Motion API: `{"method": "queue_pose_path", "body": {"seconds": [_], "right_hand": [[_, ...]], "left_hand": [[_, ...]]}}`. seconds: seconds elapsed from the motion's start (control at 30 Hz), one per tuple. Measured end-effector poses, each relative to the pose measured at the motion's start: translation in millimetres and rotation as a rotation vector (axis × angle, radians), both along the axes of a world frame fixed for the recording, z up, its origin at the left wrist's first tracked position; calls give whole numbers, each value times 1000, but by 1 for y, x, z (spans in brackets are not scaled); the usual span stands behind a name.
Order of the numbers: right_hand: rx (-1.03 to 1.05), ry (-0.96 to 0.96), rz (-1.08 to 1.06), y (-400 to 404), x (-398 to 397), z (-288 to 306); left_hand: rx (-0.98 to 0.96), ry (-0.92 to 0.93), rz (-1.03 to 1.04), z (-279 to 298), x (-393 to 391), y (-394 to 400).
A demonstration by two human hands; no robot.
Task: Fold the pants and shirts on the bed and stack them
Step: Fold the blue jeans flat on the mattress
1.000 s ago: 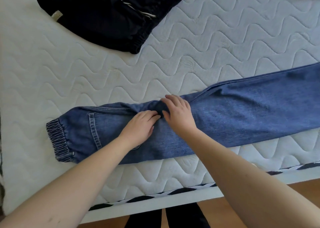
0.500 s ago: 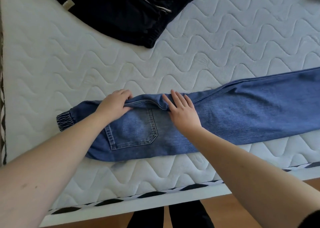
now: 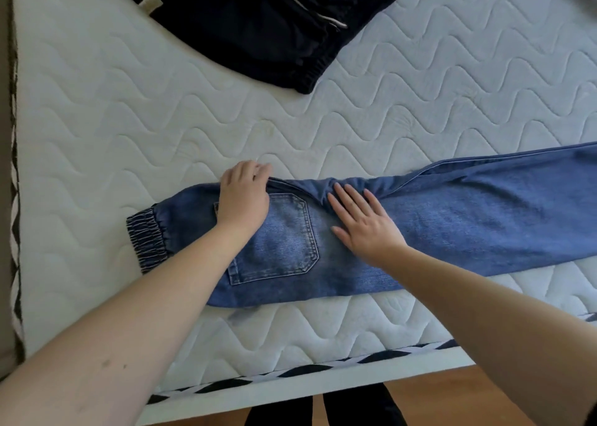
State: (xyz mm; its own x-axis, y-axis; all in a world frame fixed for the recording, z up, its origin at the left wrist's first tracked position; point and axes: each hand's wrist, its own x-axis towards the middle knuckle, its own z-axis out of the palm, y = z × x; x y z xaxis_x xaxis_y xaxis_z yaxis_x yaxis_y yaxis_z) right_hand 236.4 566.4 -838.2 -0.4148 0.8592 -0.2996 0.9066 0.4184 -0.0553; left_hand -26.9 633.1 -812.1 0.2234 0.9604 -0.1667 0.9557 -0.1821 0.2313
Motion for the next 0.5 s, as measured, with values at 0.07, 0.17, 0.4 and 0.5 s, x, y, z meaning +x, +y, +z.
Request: {"method": "queue_pose_path", "body": {"seconds": [0.07,0.17,0.4,0.5], "right_hand": [[-66,-5,-112,-5,-7,0],[-41,26,-222,-7,-19,4],[97,231,-523,10,29,7],[215,456,-917,17,60,15]], "left_hand": [[89,-19,-203,3,13,-11],[31,-3,-462,3,44,-27],[-17,63,-480,-10,76,-32],[162,62,-480,-7,94,-25]]}}
